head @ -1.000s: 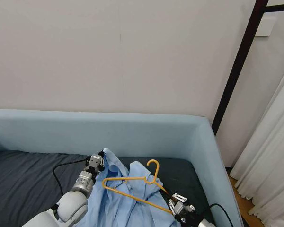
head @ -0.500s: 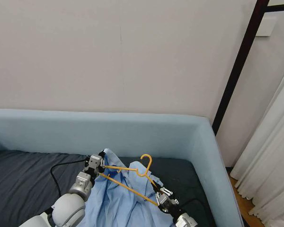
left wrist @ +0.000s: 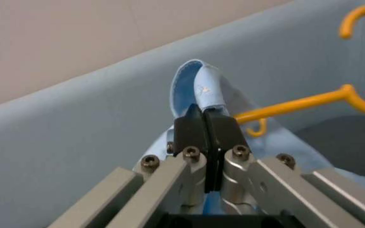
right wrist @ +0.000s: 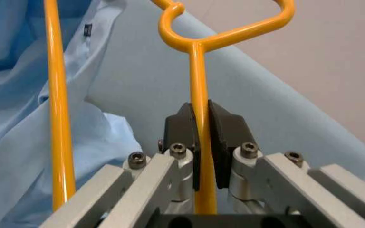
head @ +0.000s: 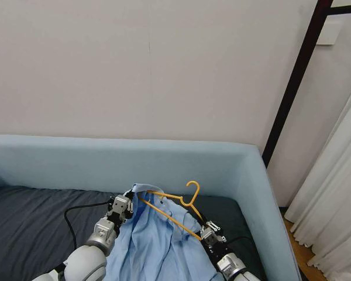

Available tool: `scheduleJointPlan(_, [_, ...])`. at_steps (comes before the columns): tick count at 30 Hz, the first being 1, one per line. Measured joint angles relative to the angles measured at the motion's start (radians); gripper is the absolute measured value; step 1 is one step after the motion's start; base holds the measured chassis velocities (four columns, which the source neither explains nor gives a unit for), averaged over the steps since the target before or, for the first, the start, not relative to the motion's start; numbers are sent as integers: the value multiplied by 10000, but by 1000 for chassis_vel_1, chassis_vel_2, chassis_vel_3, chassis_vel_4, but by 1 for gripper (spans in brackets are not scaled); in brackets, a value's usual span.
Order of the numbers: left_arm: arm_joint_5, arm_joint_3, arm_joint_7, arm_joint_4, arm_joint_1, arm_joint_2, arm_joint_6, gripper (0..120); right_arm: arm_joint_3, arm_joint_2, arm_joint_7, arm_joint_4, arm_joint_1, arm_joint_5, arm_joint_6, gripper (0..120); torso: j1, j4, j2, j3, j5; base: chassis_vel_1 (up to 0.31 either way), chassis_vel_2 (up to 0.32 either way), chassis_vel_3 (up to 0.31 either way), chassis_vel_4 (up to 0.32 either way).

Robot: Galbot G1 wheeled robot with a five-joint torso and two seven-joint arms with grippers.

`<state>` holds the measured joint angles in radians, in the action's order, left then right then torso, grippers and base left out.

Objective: Pick up the clothes from the sofa and hang them on the clothes hanger.

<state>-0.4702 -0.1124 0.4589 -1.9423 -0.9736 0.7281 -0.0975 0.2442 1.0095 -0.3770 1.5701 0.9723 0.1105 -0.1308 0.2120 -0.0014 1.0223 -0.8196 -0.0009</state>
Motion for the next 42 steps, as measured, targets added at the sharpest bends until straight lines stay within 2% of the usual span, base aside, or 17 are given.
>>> scheduleJointPlan(4, [270, -576, 6, 172, 368, 363, -148, 0, 112, 142, -66, -45, -128, 153, -5, 4, 0, 1, 0, 0, 1, 0, 0, 0, 0])
scheduleJointPlan(11, [229, -315, -15, 573, 485, 338, 6, 0, 34, 8, 178, -165, 81, 910, -657, 4, 0, 0, 0, 0, 1, 0, 0, 0, 0])
scheduleJointPlan(21, [239, -955, -273, 96, 622, 469, 659, 0, 412, 37, 143, -342, -361, 622, -591, 4, 0, -2, 0, 0, 1, 0, 0, 0, 0])
scheduleJointPlan(26, [494, -679, -355, -345, -13, 224, 772, 0, 138, -105, 14, -306, -454, 363, -398, 4, 0, 1, 0, 0, 2, 0, 0, 0, 0])
scheduleJointPlan(30, [779, -454, -332, -596, -550, 281, 803, 0, -62, -243, -8, -371, -577, 193, -315, 4, 0, 4, 0, 0, 0, 0, 0, 0, 0])
scheduleJointPlan(42, [1251, -1350, -174, -454, -374, 804, 636, 0, -186, -307, -118, 108, -404, 252, -58, 4, 0, -1, 0, 0, 1, 0, 0, 0, 0])
